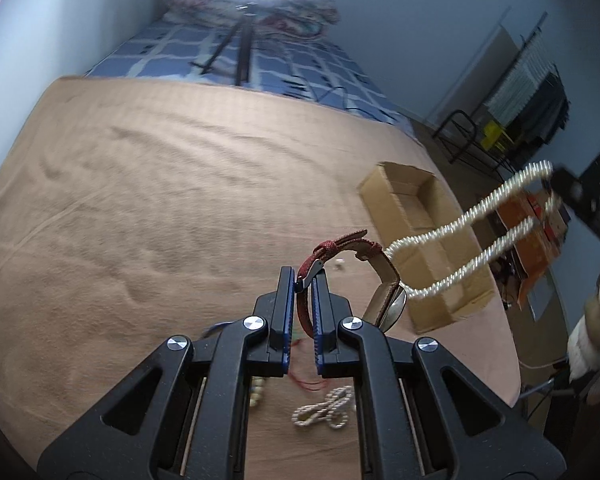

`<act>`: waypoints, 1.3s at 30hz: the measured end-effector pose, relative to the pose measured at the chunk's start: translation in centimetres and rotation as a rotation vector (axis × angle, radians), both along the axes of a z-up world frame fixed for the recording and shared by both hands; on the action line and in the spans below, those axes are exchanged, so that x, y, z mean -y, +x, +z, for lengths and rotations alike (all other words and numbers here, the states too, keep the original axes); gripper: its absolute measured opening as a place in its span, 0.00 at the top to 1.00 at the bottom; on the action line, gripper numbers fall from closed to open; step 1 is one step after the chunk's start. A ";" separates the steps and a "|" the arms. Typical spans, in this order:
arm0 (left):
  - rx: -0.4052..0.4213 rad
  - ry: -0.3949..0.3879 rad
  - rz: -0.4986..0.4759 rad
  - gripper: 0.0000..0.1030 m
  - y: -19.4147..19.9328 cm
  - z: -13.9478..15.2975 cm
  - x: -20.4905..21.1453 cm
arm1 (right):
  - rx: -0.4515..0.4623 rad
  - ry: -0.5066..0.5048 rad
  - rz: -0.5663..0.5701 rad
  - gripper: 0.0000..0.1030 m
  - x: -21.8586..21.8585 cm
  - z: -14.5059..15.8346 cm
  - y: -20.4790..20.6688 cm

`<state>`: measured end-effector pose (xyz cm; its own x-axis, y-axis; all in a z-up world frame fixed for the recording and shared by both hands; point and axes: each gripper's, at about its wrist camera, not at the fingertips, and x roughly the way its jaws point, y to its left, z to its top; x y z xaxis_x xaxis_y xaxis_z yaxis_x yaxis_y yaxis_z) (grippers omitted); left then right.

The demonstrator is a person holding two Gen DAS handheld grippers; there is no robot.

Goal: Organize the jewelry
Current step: 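Carry the watch with the left tool while the right tool carries the necklace into the box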

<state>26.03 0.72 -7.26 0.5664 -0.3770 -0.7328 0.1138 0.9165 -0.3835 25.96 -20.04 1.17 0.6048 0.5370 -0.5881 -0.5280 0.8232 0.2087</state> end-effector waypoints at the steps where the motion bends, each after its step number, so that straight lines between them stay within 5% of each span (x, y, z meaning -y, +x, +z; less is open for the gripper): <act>1: 0.004 -0.001 -0.010 0.94 -0.1 0.2 0.6 | 0.009 0.000 -0.006 0.95 0.4 0.4 0.0; 16: 0.020 -0.012 -0.201 0.94 1.1 0.8 12.6 | 0.062 -0.067 -0.151 0.95 7.7 2.4 3.2; 27: -0.012 0.035 -0.258 0.94 3.3 -1.5 19.9 | -0.031 -0.084 -0.256 0.95 13.0 -1.8 9.2; 39: -0.037 0.148 -0.303 0.94 4.3 -4.1 24.9 | -0.116 -0.121 -0.261 0.95 13.7 -7.1 12.5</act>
<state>30.29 -24.19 -11.41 0.4167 -0.4124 -0.8101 0.3780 0.8891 -0.2581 38.47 -33.75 -5.94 0.6385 0.2946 -0.7110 -0.2740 0.9503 0.1476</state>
